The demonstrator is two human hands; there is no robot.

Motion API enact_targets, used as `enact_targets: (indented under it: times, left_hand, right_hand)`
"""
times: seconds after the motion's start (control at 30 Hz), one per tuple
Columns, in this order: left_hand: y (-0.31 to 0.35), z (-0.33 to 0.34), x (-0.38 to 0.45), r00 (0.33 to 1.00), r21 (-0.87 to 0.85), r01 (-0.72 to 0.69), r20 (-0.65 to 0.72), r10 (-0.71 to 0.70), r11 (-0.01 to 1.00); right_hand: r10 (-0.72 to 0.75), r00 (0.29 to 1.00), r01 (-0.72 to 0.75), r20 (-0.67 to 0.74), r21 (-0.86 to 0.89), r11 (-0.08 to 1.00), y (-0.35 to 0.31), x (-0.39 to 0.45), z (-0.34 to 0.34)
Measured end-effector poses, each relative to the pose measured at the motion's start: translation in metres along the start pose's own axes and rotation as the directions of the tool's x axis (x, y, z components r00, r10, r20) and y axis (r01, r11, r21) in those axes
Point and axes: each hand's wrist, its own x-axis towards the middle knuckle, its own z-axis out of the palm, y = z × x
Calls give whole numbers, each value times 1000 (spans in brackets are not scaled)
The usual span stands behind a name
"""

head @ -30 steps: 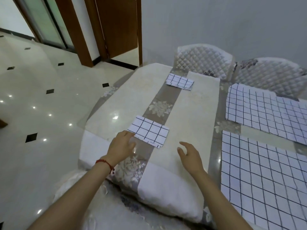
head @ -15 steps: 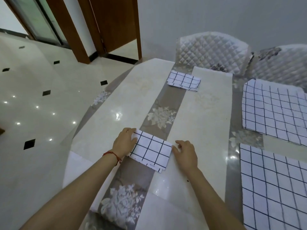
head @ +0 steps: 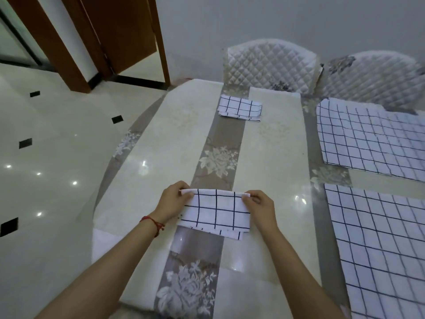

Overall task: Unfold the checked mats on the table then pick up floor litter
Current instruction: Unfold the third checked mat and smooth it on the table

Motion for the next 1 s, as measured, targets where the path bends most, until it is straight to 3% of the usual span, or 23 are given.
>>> enact_targets:
  times: [0.1, 0.2, 0.33, 0.4, 0.43, 0.5, 0.57, 0.63, 0.73, 0.87, 1.0]
  left_hand:
    - [10, -15, -17, 996, -332, 90, 49, -78, 939]
    - [17, -31, -29, 994, -469, 101, 18, -105, 878]
    - [20, -50, -42, 990, -497, 129, 18, -138, 858]
    - [23, -58, -47, 989, -380, 143, 11, -150, 914]
    - [26, -62, -50, 989, -243, 143, -12, -150, 960]
    - [37, -67, -59, 996, -17, 50, -67, -51, 999]
    - [60, -68, -78, 988, -2, -140, -68, 139, 990]
    - [84, -63, -100, 954, -76, -296, 28, 299, 952]
    - [111, -57, -130, 911, -264, -326, 171, 376, 908]
    - [126, -58, -151, 890, -389, -329, 176, 420, 861]
    - [140, -57, -165, 830, -443, -411, 180, 528, 797]
  right_hand:
    - [88, 996, -88, 6, 146, 985, -8, -20, -2]
    - [164, 983, -178, 86, 199, 964, -11, -47, 4]
    - [104, 994, -105, 17, 162, 981, -23, -77, 13]
    - [26, 999, -22, -35, 114, 993, -35, -89, 14]
    - [-12, 998, 17, -55, 94, 995, -42, -95, 13]
    - [-78, 994, 83, -74, 71, 994, -57, -107, 11]
    - [-120, 990, 124, -73, 60, 990, -73, -119, 10]
    - [-153, 986, 156, -69, 41, 987, -88, -129, 11]
    - [-195, 980, 196, -34, 25, 980, -109, -145, 11]
    - [-250, 967, 250, 43, 11, 968, -131, -165, -5]
    - [-313, 949, 314, 46, -14, 949, -147, -180, -29]
